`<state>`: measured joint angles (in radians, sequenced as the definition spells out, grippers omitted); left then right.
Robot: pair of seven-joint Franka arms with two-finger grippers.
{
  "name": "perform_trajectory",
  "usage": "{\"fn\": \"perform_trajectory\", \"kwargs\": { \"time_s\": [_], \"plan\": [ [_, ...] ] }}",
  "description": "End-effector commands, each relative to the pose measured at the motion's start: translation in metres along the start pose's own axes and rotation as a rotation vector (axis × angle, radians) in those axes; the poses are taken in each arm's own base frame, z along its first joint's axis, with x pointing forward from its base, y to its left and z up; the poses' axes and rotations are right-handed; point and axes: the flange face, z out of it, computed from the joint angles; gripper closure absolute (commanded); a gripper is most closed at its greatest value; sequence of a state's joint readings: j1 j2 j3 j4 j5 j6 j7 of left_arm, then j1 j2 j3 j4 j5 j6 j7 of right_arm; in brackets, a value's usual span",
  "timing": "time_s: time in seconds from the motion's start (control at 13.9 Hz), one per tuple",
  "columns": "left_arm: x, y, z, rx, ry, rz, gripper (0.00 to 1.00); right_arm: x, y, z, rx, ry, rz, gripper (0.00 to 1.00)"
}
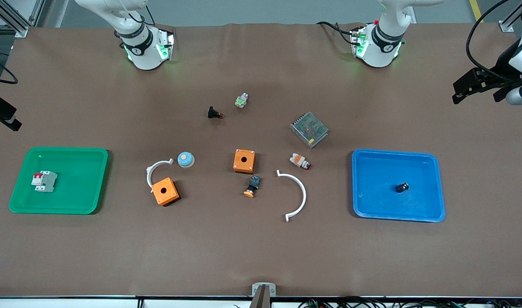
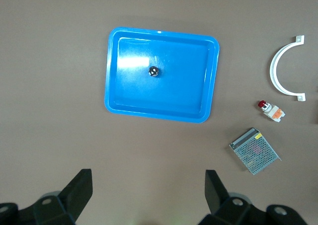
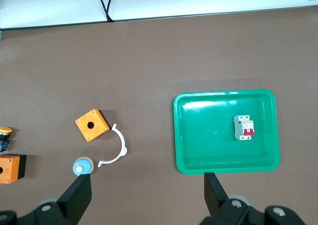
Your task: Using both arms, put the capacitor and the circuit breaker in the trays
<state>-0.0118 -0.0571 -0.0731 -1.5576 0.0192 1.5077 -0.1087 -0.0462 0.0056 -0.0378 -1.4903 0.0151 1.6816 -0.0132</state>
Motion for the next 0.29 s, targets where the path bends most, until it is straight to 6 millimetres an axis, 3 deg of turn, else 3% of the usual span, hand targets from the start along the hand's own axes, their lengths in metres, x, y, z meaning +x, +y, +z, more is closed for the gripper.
{"fn": "perform_trajectory", "kwargs": {
  "time_s": [0.0,0.22],
  "plan": [
    [0.0006,0.001,-0.0032,0.016,-0.004,0.01,0.0,0.0012,0.0032,-0.0039,0.011,-0.001,-0.006,0.0],
    [0.0005,0.0026,-0.0032,0.002,-0.005,0.013,0.0,0.0012,0.0034,-0.0039,0.009,-0.001,-0.006,0.0]
  ]
}}
